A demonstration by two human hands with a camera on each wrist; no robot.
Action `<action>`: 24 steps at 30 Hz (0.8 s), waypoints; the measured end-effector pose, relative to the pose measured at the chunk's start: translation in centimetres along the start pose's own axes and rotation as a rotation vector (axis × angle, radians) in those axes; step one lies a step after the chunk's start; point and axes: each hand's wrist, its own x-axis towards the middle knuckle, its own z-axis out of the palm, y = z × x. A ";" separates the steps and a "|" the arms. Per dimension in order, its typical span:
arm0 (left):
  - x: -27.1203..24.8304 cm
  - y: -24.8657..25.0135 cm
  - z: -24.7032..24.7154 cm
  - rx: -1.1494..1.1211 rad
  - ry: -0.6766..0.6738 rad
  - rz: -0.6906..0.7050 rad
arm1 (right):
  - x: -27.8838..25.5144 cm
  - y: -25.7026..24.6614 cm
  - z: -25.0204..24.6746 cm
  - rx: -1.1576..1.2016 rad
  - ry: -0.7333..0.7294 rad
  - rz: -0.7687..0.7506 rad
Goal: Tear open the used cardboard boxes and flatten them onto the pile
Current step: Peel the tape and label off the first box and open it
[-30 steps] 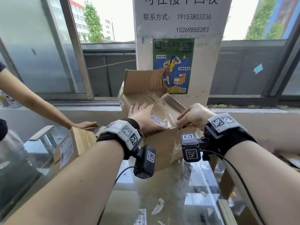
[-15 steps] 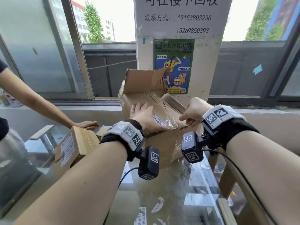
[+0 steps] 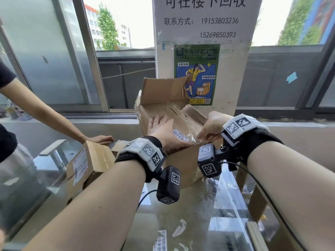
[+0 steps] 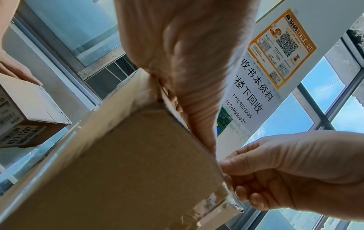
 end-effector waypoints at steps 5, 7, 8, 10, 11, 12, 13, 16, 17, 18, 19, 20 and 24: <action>0.1 0.0 -0.1 0.001 -0.031 0.003 | 0.1 -0.4 1.0 -0.080 -0.048 -0.055; 0.1 -0.4 -0.5 -0.017 -0.065 0.020 | 0.0 -0.6 1.2 -0.129 -0.056 -0.060; 0.1 -0.6 -0.7 -0.030 -0.081 0.026 | 0.0 -0.8 1.2 -0.149 -0.060 -0.059; 0.1 -0.9 -1.0 -0.052 -0.095 0.032 | -0.2 -1.1 1.1 -0.178 -0.058 -0.070; 0.1 -0.9 -1.0 -0.061 -0.093 0.033 | -0.3 -1.2 1.1 -0.192 -0.050 -0.078; 0.1 -0.9 -1.0 -0.068 -0.090 0.034 | -0.4 -1.3 1.1 -0.206 -0.042 -0.086; 0.1 -0.9 -1.0 -0.073 -0.088 0.034 | -0.5 -1.4 1.0 -0.218 -0.037 -0.099; 0.1 -0.6 -0.9 -0.088 -0.096 0.040 | -0.8 -1.8 0.9 -0.269 -0.029 -0.125; 0.1 -0.6 -0.9 -0.092 -0.097 0.041 | -0.7 -1.9 0.9 -0.292 -0.032 -0.118; 0.1 -0.5 -0.9 -0.094 -0.095 0.042 | -0.8 -2.1 0.9 -0.311 -0.035 -0.110; 0.2 -0.4 -0.8 -0.094 -0.092 0.043 | -0.8 -2.2 0.8 -0.326 -0.039 -0.107; 0.2 -0.4 -0.8 -0.094 -0.088 0.044 | -0.8 -2.3 0.7 -0.338 -0.044 -0.105; 0.2 -0.3 -0.7 -0.111 -0.074 0.047 | -1.0 -2.1 0.9 -0.349 -0.028 -0.106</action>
